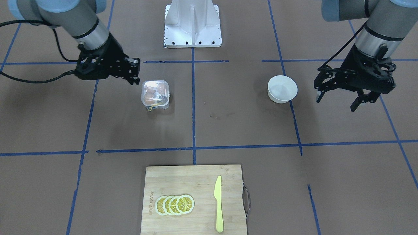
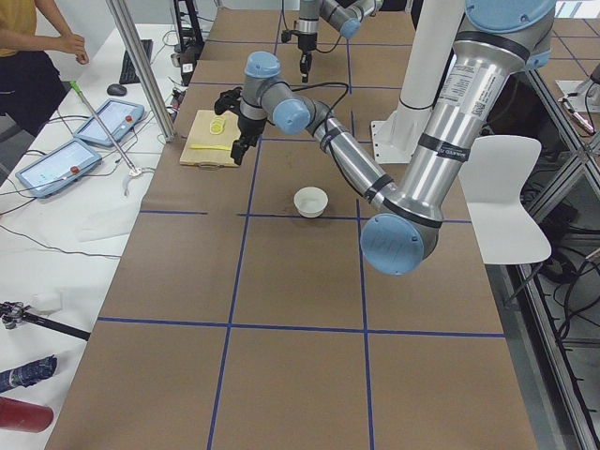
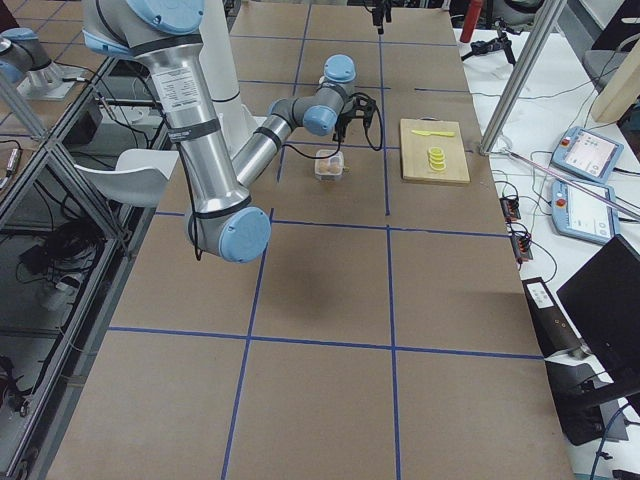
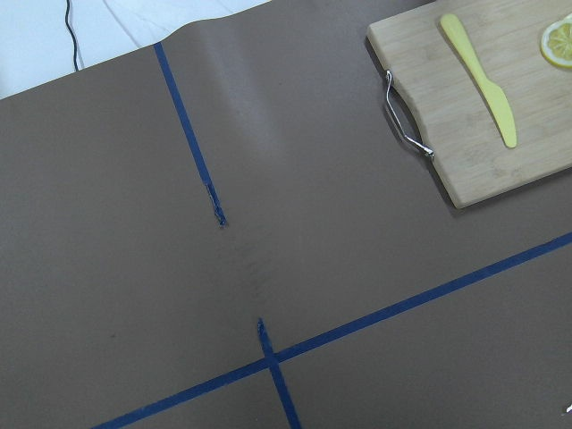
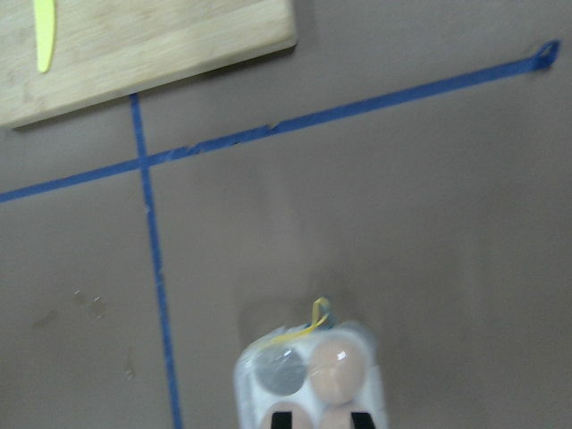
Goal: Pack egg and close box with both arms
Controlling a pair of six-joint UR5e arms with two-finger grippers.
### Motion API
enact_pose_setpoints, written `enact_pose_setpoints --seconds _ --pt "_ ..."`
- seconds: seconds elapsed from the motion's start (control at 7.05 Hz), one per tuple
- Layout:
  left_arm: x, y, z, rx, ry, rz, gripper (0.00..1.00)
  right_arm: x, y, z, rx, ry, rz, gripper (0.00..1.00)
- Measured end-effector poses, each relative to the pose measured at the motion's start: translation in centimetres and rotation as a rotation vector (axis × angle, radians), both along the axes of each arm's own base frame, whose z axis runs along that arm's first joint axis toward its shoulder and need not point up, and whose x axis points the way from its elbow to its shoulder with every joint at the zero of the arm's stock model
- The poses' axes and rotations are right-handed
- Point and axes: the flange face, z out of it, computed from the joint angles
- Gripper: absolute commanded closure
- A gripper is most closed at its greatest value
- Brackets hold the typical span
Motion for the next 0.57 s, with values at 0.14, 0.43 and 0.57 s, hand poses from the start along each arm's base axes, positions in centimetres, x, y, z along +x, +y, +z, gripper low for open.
enact_pose_setpoints --seconds 0.14,0.43,0.57 --pt "-2.5 -0.3 2.3 0.012 -0.025 0.029 0.00 4.3 -1.8 3.7 0.043 0.034 -0.029 0.00" --pt "-9.6 -1.5 8.9 0.018 -0.065 0.098 0.00 15.2 -5.7 13.2 0.141 0.124 -0.102 0.00" --pt "-12.5 -1.7 12.7 -0.026 -0.060 0.109 0.00 20.6 -7.3 18.1 0.188 0.174 -0.151 0.00"
